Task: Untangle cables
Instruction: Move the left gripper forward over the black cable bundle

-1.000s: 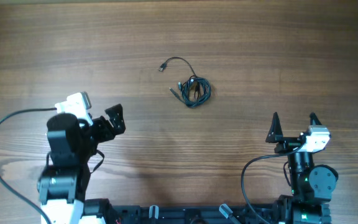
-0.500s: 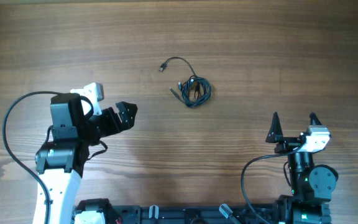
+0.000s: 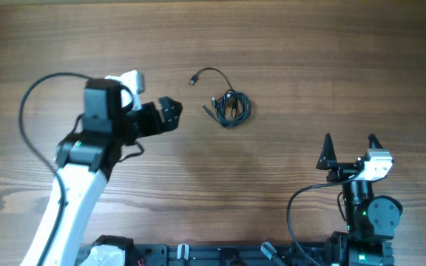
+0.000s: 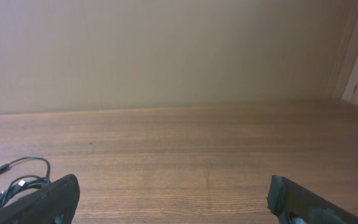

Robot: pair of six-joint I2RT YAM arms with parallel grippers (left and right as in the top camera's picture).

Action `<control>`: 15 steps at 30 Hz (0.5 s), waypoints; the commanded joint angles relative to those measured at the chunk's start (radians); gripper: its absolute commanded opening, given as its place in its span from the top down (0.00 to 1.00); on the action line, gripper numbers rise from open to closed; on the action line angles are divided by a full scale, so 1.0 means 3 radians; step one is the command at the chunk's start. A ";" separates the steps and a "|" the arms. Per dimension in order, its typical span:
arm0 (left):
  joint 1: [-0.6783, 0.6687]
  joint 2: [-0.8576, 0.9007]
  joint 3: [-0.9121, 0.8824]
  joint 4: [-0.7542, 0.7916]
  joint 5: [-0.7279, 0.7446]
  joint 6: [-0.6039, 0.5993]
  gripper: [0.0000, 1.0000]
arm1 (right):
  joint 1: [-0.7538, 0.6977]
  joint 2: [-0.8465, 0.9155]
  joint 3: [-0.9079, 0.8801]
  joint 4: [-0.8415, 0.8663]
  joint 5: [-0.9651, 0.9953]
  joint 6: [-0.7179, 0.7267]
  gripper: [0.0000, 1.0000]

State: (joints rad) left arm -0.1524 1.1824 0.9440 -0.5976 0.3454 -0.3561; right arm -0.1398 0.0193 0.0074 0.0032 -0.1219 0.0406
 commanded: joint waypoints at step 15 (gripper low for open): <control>-0.1174 0.1535 0.0067 0.1017 -0.0407 -0.0526 0.00 | 0.0014 -0.0033 -0.0008 0.0008 0.0056 0.0048 0.00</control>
State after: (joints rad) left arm -0.4774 1.6165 0.9531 -0.3145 0.2604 -0.4976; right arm -0.1398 0.0193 0.0074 0.0032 -0.1219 0.0406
